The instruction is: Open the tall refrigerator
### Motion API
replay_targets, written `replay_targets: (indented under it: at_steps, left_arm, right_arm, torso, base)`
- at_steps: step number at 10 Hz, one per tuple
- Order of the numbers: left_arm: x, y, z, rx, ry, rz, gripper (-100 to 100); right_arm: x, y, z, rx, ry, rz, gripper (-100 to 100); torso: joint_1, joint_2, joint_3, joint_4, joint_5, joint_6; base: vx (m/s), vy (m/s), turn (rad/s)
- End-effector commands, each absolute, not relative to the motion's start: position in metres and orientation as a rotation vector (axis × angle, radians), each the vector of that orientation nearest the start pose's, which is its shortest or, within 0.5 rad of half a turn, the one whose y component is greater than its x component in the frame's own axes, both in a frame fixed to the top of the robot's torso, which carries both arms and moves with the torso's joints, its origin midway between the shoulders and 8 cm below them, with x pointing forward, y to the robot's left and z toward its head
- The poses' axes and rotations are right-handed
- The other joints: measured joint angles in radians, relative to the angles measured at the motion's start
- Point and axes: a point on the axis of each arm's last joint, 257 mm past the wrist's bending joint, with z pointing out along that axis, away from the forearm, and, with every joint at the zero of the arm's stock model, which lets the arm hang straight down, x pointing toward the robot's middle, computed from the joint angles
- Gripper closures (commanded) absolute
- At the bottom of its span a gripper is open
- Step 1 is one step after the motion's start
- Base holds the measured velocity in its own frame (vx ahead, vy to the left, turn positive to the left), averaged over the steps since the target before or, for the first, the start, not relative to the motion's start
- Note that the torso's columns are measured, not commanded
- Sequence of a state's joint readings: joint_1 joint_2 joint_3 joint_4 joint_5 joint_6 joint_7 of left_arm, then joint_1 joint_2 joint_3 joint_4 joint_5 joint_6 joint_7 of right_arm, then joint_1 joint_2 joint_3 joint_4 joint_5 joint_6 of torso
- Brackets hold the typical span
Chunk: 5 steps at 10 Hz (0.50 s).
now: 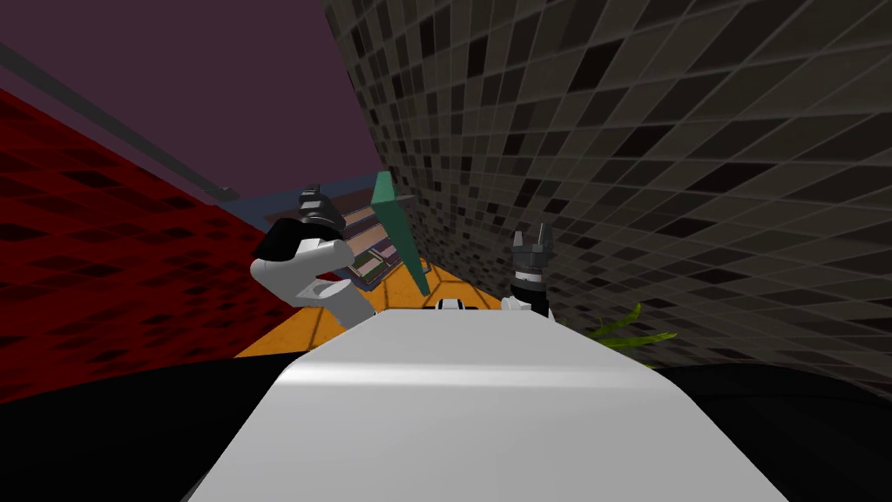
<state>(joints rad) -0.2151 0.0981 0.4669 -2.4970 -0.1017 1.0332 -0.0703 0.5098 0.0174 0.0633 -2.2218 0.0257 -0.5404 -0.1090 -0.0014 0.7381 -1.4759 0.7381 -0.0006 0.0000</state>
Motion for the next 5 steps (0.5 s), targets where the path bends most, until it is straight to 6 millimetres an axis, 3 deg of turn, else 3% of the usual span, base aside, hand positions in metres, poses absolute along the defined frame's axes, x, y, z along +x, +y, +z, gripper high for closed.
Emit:
replay_targets:
  at_steps: [1,5]
  left_arm:
    - [0.438,0.448,0.083,-1.192,0.858,-0.696,-100]
    - [0.439,0.473,0.108,-1.137,0.848,-0.587,-100]
  right_arm:
    - [0.351,-0.258,0.003,0.726,0.602,1.442,0]
    - [0.351,-0.258,0.003,0.726,0.602,1.442,0]
  torso:
    - [0.0,0.0,0.0,0.0,0.0,0.0]
    - [0.002,0.0,0.0,0.0,0.001,0.0]
  base:
    - [-0.031,0.097,-0.021]
    - [-0.023,0.106,-0.026]
